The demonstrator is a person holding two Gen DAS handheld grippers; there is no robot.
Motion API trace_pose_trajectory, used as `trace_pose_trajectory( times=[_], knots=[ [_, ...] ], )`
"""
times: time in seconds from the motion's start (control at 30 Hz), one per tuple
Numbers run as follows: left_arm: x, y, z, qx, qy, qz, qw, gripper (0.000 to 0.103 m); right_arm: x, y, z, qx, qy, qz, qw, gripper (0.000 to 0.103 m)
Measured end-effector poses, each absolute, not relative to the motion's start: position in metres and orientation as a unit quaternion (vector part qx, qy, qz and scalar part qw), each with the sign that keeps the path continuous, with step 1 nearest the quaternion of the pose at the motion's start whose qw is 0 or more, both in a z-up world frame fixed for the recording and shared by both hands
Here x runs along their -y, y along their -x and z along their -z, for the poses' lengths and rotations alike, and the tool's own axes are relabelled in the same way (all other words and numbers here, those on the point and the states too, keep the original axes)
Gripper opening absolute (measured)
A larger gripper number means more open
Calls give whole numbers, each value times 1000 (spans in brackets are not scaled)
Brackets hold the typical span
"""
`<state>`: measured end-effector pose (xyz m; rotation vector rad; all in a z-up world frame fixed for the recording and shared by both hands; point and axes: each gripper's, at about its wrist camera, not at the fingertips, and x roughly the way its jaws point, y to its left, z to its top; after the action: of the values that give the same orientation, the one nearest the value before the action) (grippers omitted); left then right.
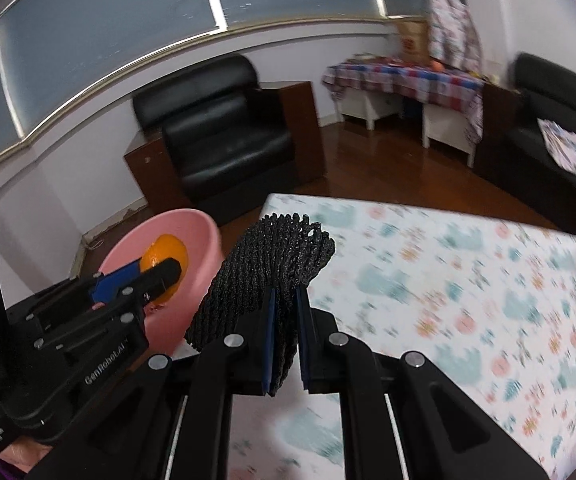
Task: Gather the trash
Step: 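Carry the orange peel and black mesh over the pink bin with both tools, then open both tools over the pink bin to drop the items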
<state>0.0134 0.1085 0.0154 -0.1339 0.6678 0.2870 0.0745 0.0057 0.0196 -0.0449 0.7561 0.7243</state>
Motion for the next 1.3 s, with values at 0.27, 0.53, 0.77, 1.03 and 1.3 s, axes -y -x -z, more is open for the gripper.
trace_pose_trajectory(
  times=[0.27,0.53,0.77,1.03,1.3],
  knots=[
    [-164,13,-16,-316,99,-189,924,23,-66,-62,-29,-345,54,-373,860,9],
    [-213,36,-12,-307,158,-194,918,23,-114,-53,-26,-341,82,-384,854,9],
    [-247,41,0,-323,191,-194,906,23,-150,-52,-12,-338,115,-383,852,10],
    [-262,39,11,-328,195,-192,904,23,-178,-57,4,-341,139,-380,849,10],
    [-270,33,17,-334,195,-188,903,34,-196,-64,11,-350,127,-397,839,21]
  ],
)
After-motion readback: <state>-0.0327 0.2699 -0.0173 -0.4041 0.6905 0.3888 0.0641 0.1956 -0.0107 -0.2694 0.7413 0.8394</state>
